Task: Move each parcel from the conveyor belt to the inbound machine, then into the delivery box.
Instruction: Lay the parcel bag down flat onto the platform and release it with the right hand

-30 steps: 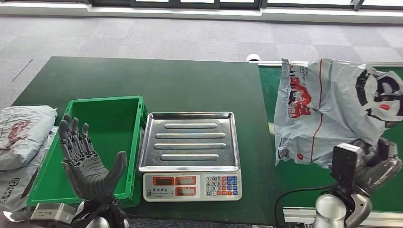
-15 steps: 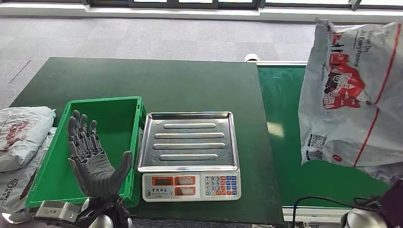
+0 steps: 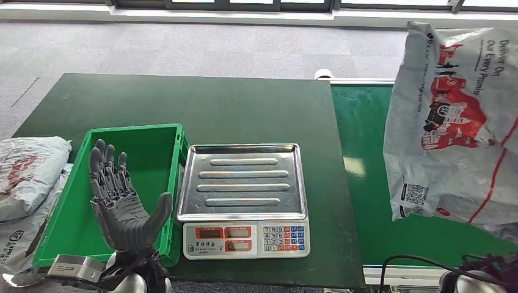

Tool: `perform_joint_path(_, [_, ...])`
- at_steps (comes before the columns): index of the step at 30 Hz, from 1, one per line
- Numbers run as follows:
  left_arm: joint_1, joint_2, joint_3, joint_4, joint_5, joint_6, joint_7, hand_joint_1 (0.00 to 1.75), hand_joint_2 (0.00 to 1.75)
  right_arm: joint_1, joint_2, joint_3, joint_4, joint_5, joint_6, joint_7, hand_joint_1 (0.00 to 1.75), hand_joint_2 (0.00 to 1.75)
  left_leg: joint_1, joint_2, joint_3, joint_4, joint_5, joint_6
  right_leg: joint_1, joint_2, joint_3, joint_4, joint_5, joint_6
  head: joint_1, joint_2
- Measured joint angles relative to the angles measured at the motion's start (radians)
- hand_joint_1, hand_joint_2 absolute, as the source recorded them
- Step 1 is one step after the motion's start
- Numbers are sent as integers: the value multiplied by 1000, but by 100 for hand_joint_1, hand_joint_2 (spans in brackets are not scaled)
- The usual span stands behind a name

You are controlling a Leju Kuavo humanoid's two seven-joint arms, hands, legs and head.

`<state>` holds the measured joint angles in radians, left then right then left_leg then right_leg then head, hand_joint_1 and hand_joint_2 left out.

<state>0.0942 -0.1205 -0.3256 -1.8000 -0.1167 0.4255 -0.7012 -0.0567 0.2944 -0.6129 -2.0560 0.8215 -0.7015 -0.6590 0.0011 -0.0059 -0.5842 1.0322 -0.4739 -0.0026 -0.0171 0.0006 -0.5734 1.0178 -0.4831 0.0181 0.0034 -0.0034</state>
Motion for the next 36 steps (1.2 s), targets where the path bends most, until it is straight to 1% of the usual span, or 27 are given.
perform_joint_path(4, [-1, 0, 0, 0, 0, 0, 0, 0, 175, 1, 0, 5, 1, 4, 0, 5, 175, 175, 0, 0, 0, 0, 0, 0, 0, 0, 0, 0, 0, 0, 0, 0])
perform_joint_path(5, [-3, 0, -1, 2, 0, 1, 0, 0, 175, 0, 1, 20, 8, 13, 0, 14, 175, 175, 0, 0, -1, 0, 0, 0, 0, 0, 0, 0, 0, 0, 0, 0])
perform_joint_path(6, [-9, -2, -2, 5, 1, 2, 0, 0, 175, -5, 2, 62, 46, 32, 1, 32, 175, 175, 1, 1, -2, 0, 0, 0, 1, 1, 0, 0, 0, 0, 0, 0])
perform_joint_path(7, [-19, -5, -5, 10, 1, 3, 0, 0, 175, -25, 3, 148, 152, 33, 13, 51, 175, 175, 1, 2, -2, 0, 1, -1, 1, 2, 0, 0, 1, -1, 0, 0])
perform_joint_path(8, [-30, -8, -9, 17, 1, 5, 0, 0, 175, -50, 3, 253, 283, 30, 28, 71, 175, 175, 2, 3, -1, -1, 2, -2, 2, 2, 0, 0, 2, -2, 0, 0])
perform_joint_path(10, [-45, -14, -14, 28, 1, 8, 0, 0, 175, -103, 2, 435, 537, -6, 62, 86, 175, 175, 3, 3, 1, -1, 4, -3, 3, 3, -1, 1, 4, -3, 0, 0])
perform_joint_path(12, [-49, -16, -18, 33, 0, 16, 0, 0, 175, -131, 3, 517, 646, -16, 71, 89, 175, 175, 3, 3, 1, -1, 4, -4, 3, 3, -2, 1, 4, -3, 0, 0])
perform_joint_path(15, [-53, -20, -21, 37, -1, 27, 0, 0, 175, -163, 3, 604, 763, -26, 66, 97, 175, 175, 3, 2, 1, -1, 4, -4, 3, 3, -2, 1, 4, -4, 0, 0])
perform_joint_path(19, [-53, -21, -21, 38, -5, 31, 0, 0, 175, -186, 3, 671, 857, -44, 57, 107, 175, 175, 3, 2, 0, -1, 4, -4, 3, 2, -3, 1, 4, -4, 0, 0])
perform_joint_path(24, [-53, -21, -21, 38, -8, 29, 0, 0, 175, -209, 0, 703, 934, -92, 62, 119, 175, 175, 3, 2, -1, -1, 4, -4, 3, 2, -3, 1, 4, -4, 0, 0])
perform_joint_path(29, [-56, -21, -23, 43, -8, 20, 0, 0, 175, -232, -9, 732, 1011, -107, 138, 132, 175, 175, 3, 2, 0, -1, 4, -4, 3, 3, -4, 1, 4, -4, 0, 0])
perform_joint_path(33, [-63, -21, -23, 50, -8, 11, 0, 0, 175, -245, -14, 763, 1067, -91, 154, 129, 0, 175, 3, 2, 0, -1, 5, -4, 3, 3, -4, 1, 4, -4, 0, 0])
perform_joint_path(36, [-65, -21, -23, 55, -8, 9, 0, 0, 175, -249, -14, 779, 1096, -81, 144, 130, 0, 175, 3, 2, -1, -1, 5, -4, 3, 3, -4, 1, 4, -4, 0, 0])
